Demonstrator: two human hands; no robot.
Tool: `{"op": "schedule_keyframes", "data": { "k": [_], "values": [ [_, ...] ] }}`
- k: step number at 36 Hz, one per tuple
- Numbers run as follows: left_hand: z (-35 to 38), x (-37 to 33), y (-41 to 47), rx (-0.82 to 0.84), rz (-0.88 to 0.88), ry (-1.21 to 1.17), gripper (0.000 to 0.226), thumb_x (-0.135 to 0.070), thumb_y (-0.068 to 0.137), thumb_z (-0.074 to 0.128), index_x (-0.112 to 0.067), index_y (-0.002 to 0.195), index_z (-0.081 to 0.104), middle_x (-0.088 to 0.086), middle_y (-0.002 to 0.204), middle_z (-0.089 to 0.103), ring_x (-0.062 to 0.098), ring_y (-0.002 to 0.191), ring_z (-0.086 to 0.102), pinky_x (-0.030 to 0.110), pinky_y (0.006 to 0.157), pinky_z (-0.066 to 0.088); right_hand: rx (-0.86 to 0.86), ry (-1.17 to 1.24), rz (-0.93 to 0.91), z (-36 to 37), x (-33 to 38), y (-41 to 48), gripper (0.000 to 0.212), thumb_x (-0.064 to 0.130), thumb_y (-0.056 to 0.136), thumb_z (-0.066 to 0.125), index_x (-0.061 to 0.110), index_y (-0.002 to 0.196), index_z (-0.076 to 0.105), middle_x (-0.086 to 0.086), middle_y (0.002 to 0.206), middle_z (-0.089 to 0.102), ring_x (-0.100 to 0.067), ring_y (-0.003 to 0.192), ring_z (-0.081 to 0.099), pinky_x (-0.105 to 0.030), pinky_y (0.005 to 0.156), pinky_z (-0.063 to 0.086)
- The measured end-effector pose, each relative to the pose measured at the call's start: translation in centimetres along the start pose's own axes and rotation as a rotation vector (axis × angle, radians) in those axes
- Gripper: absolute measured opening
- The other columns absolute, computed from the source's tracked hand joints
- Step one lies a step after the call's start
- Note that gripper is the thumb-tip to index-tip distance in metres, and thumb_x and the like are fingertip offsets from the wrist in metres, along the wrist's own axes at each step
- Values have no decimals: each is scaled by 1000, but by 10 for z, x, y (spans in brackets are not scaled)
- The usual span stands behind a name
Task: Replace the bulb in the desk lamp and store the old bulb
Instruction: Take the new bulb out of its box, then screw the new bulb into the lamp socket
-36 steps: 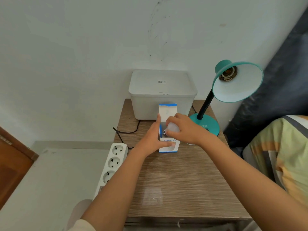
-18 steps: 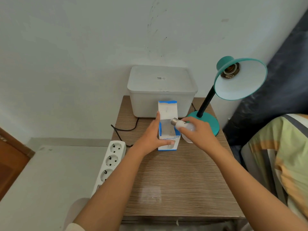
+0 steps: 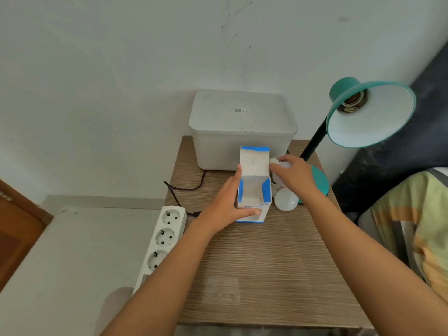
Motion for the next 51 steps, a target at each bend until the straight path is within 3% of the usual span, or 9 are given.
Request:
{"op": "schedule_keyframes", "data": {
  "k": [4, 7, 11, 15, 20, 31, 40, 46, 51],
  "values": [
    [0, 2, 0, -21, -23, -63, 112, -42, 69, 80, -45, 147, 0, -21, 143, 30, 0, 129, 38, 37, 106, 42, 36, -7, -48, -2, -4, -1, 30, 33, 80, 66, 20, 107, 62, 0, 105, 61, -15, 92, 54, -25, 66, 40],
    [1, 3, 1, -23, -58, -76, 116, -44, 67, 81, -37, 149, -1, -10, 151, 30, 7, 134, 34, 37, 111, 35, 38, -35, -87, -4, -10, -6, 33, 32, 79, 69, 23, 110, 63, -1, 108, 62, -16, 95, 55, -26, 70, 41],
    [4, 1, 0, -31, -64, -71, 112, -35, 70, 82, -30, 150, 3, -4, 146, 32, 7, 127, 39, 35, 108, 38, -15, -88, -166, -1, -12, -19, 37, 28, 80, 68, 20, 116, 60, -1, 106, 61, -13, 90, 52, -26, 69, 39],
    [5, -4, -4, -69, -21, -5, 105, -32, 73, 79, -22, 150, 8, -3, 151, 19, 4, 126, 30, 25, 104, 35, -92, -145, -258, 4, -17, -31, 42, 29, 79, 68, 18, 119, 56, -3, 112, 60, -14, 94, 52, -28, 73, 41],
    [8, -11, -8, -53, 13, 117, 96, -32, 83, 69, -18, 150, 2, -5, 156, 3, -3, 122, 23, 14, 92, 36, -132, -149, -328, 12, -19, -47, 43, 26, 81, 66, 16, 121, 52, -4, 111, 56, -13, 94, 50, -24, 77, 38],
    [6, -19, -11, -42, -10, 217, 96, -38, 87, 63, -17, 150, -6, -3, 159, -7, 12, 143, 14, 27, 107, 34, -194, -150, -341, 19, -21, -51, 47, 27, 82, 66, 14, 124, 49, -8, 113, 54, -21, 101, 53, -32, 85, 46],
    [6, -21, -11, -44, -11, 266, 94, -37, 88, 61, -16, 149, -7, -1, 159, -8, 13, 145, 8, 23, 108, 26, -208, -169, -341, 21, -24, -51, 50, 26, 81, 67, 14, 125, 48, -9, 115, 53, -21, 102, 52, -29, 85, 42],
    [6, -21, -12, -52, -21, 236, 94, -34, 86, 65, -16, 150, -1, -1, 158, 1, 13, 140, 21, 18, 98, 33, -171, -177, -329, 18, -19, -53, 49, 27, 83, 65, 15, 127, 47, -8, 116, 51, -21, 102, 51, -28, 85, 41],
    [7, -27, -14, -51, -55, 172, 95, -28, 84, 69, -16, 150, 2, 0, 157, 4, 13, 135, 29, 26, 100, 43, -109, -184, -314, 9, -11, -55, 42, 22, 82, 63, 17, 122, 50, -6, 112, 53, -18, 96, 51, -27, 77, 42]
  ]
}}
Point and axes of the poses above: each hand's wrist, its own y-axis towards the middle knuckle, its own z-axis out of the palm, x = y × z, the point moved 1 cm from there along y, towards the middle knuckle
